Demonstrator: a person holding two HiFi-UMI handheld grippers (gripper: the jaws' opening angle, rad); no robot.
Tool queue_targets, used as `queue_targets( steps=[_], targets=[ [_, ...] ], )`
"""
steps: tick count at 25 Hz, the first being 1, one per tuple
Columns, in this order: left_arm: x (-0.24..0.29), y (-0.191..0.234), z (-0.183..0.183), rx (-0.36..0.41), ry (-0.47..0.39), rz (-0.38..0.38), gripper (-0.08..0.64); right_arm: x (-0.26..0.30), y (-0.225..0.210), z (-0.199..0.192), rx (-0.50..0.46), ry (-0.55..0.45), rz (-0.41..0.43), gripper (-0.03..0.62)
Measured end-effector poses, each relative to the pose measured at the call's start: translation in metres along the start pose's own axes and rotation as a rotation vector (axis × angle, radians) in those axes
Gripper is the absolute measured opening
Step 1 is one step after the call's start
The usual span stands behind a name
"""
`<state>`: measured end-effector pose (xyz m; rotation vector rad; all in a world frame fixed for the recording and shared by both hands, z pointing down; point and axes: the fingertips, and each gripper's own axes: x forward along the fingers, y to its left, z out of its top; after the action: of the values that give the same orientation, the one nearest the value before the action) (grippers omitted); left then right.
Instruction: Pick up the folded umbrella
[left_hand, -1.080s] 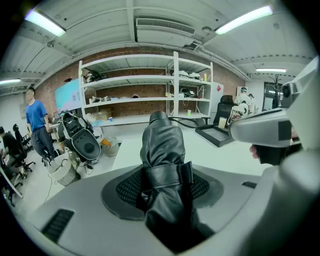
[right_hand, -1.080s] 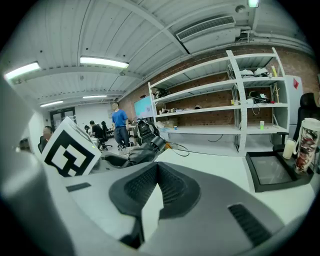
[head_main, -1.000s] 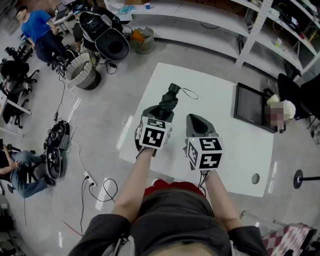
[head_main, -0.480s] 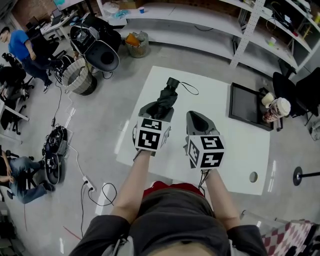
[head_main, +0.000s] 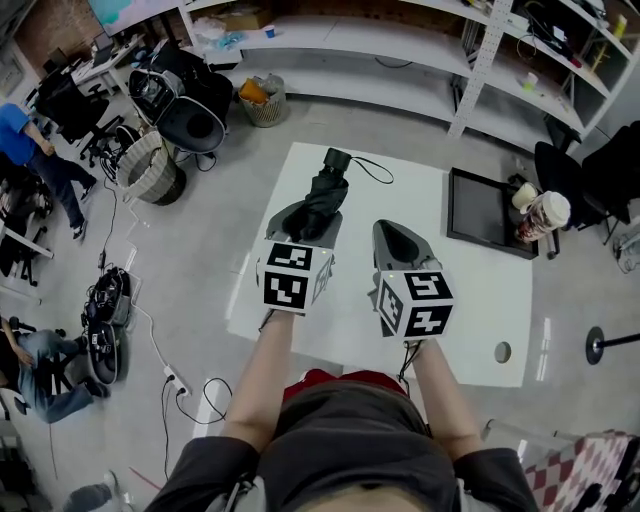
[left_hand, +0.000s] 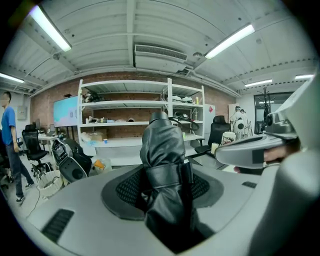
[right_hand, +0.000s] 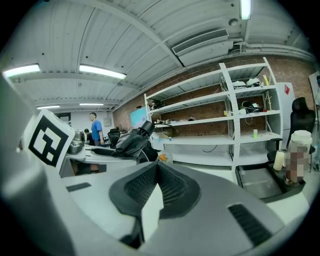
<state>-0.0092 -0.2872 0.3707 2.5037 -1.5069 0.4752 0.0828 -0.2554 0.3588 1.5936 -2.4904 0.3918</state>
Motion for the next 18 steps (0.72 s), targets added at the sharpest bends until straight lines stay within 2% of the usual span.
queue_targets(
  steps=[8, 18],
  targets=[
    [-0.007, -0.009, 0.022, -0.013, -0.063, -0.018, 0.224, -0.011, -0.019, 0.014, 0.0, -0.03, -0.03, 0.018],
    [-0.029, -0.019, 0.046, -0.024, -0.154, -0.026, 0.224, -0.029, -0.026, 0.036, -0.007, -0.092, -0.03, 0.018]
  ],
)
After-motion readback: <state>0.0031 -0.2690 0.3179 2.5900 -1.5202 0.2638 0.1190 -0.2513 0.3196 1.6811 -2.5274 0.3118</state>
